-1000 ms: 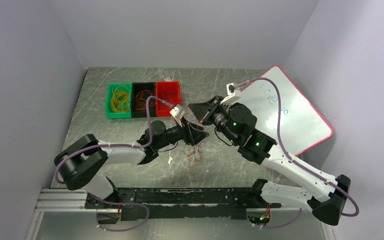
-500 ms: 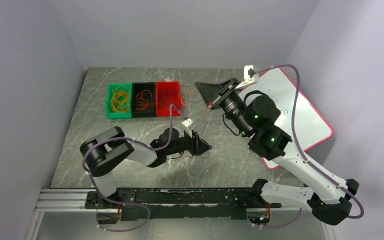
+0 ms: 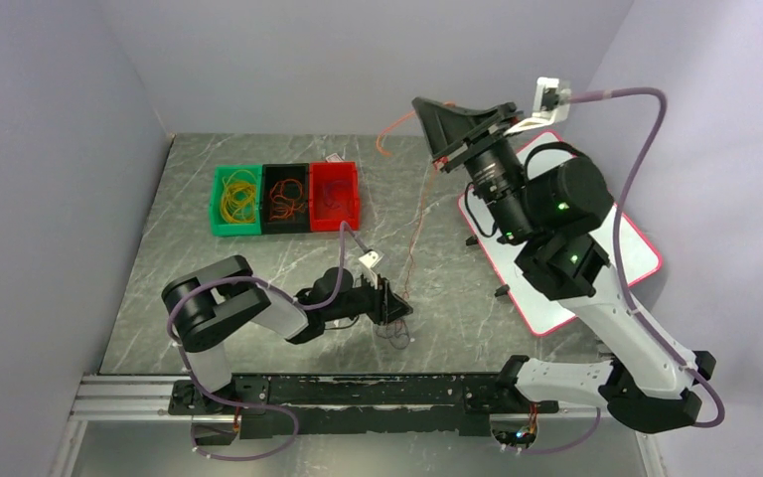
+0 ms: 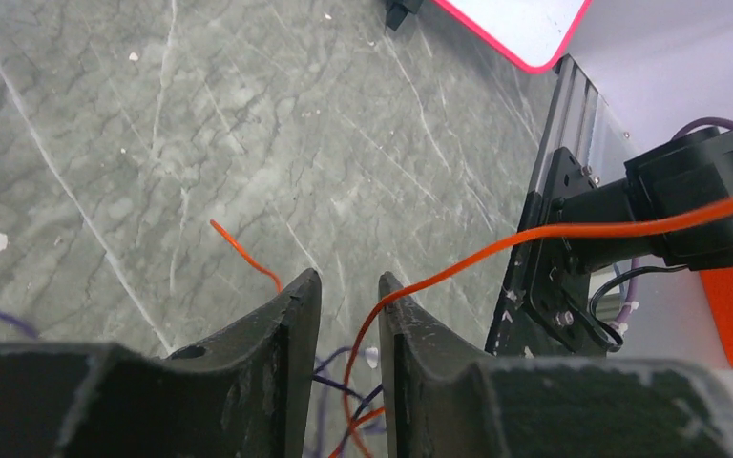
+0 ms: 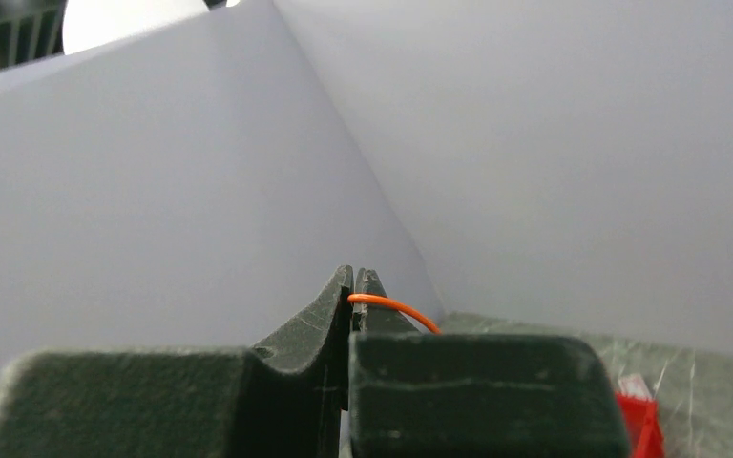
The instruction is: Untangle the cables
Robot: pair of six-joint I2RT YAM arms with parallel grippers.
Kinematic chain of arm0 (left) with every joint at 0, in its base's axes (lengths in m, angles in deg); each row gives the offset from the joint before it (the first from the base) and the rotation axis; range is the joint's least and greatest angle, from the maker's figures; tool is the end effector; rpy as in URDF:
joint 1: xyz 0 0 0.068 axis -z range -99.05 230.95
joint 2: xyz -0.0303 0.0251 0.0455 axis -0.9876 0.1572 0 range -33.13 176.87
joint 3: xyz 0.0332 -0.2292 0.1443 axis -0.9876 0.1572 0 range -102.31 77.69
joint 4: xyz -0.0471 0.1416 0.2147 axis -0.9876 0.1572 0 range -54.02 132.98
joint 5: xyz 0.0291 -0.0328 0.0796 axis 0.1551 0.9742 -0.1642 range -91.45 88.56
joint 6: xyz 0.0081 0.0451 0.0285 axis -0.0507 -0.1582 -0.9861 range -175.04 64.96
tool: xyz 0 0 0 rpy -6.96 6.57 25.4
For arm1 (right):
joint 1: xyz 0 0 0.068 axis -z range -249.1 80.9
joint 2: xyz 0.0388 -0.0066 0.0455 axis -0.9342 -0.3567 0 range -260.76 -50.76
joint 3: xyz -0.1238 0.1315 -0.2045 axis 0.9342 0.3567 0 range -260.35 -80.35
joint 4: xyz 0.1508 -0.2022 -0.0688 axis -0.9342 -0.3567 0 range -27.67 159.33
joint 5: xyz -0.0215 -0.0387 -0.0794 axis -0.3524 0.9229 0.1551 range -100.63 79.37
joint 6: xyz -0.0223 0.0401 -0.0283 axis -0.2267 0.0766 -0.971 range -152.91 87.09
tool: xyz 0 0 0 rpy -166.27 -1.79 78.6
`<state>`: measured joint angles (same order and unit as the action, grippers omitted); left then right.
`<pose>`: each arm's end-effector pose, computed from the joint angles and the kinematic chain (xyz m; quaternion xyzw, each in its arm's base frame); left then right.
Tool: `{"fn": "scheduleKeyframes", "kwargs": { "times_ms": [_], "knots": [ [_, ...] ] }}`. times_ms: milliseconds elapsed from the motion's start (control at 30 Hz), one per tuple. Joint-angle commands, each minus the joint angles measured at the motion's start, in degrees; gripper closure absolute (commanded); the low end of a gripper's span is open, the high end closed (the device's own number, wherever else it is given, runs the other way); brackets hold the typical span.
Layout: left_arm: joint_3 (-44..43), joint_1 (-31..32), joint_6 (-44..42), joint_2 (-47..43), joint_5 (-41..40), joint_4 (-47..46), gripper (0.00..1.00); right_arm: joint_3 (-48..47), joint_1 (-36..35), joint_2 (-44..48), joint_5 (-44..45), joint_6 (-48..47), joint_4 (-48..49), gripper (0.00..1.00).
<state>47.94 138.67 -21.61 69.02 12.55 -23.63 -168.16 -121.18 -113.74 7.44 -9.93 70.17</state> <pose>0.1597 -0.2691 0.1322 0.2375 0.7423 -0.5089 0.3656 0.1282 0.1466 0.5528 -0.0034 0.5423 0.4430 0.7139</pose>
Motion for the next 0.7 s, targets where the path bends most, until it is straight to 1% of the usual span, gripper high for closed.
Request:
{"fn": "scheduleKeyframes", "kwargs": {
  "times_ms": [0,300,667],
  "knots": [
    [1.62,0.89,-0.93,1.02,-1.38,-2.71,0.66,-7.05,-0.04,-1.58,1.68,-7.37,0.42,1.0],
    [4.93,1.04,-0.03,1.48,-2.3,-4.71,0.67,-17.78,0.03,-4.88,3.85,-15.41,0.12,1.0],
    [5.78,1.2,0.16,3.13,-2.65,-5.29,0.7,-27.2,0.03,-8.51,3.73,-19.68,-0.02,1.0]
  ]
}}
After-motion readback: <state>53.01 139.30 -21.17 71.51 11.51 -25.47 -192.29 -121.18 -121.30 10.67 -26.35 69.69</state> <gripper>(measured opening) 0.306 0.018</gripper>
